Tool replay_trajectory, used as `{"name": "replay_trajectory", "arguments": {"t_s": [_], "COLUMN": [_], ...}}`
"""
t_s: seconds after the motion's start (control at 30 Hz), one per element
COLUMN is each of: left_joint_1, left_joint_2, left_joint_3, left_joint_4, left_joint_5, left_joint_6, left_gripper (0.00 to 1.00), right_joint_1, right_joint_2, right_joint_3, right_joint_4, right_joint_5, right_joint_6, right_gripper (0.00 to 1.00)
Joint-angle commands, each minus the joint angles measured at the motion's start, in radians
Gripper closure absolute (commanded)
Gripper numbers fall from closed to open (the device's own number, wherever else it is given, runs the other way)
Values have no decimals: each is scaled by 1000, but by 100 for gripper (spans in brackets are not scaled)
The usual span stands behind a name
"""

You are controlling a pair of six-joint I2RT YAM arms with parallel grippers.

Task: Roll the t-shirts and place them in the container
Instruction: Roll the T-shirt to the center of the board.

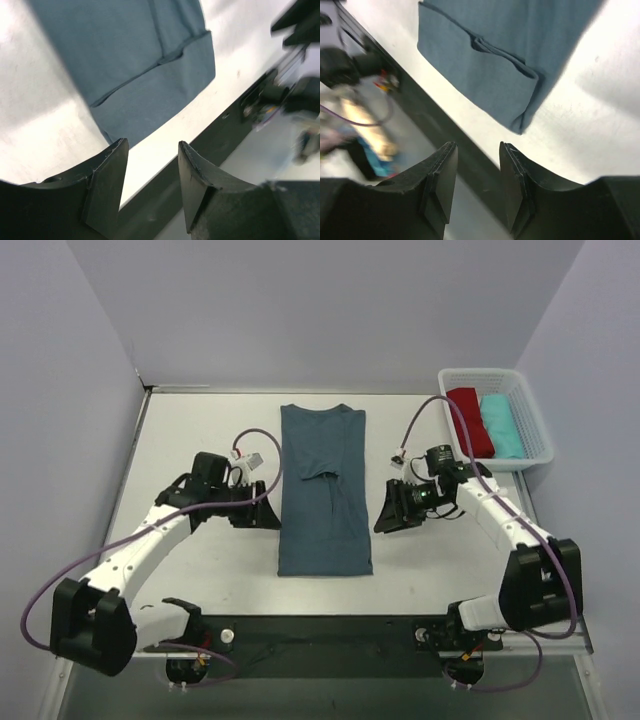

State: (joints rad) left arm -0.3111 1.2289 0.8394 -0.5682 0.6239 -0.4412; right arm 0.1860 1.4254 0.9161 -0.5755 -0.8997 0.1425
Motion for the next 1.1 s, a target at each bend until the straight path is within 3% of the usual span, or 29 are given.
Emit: {"name": "replay_trajectory", "arguments": {"t_s": [0.0, 0.03, 0.1, 0.23, 0.37, 0.5, 0.8, 1.07], "left_joint_1": [-120, -152, -229, -313, -365, -419, -448, -545], "left_joint_2": [-135, -161, -256, -397, -485, -523, -467, -523], "left_joint_3": [58, 47, -34, -207, -359, -523, -572, -609], "left_joint_4": [51, 60, 126, 252, 382, 514, 551, 418], "left_joint_5": [-55, -81, -147, -207, -207, -225, -135, -104], "left_joint_6": [407, 562, 692, 980, 1128, 1260, 1391, 1460], "left_gripper": [44, 43, 35, 21, 19, 19, 26, 28], "right_joint_1": [114, 139, 183, 230, 273, 328, 409, 412], "right_joint_2": [-170, -206, -313, -523, -641, -658, -551, -614], "right_joint_3": [21, -2, -98, -305, -494, -615, -629, -632], "right_joint_4": [-60, -32, 55, 245, 408, 612, 651, 586], "right_joint_5": [108, 152, 188, 237, 228, 200, 142, 153], "right_joint_6": [-465, -579, -665, -891, -1185, -1294, -1354, -1310], "right_gripper": [60, 59, 58, 45, 39, 37, 37, 37]}}
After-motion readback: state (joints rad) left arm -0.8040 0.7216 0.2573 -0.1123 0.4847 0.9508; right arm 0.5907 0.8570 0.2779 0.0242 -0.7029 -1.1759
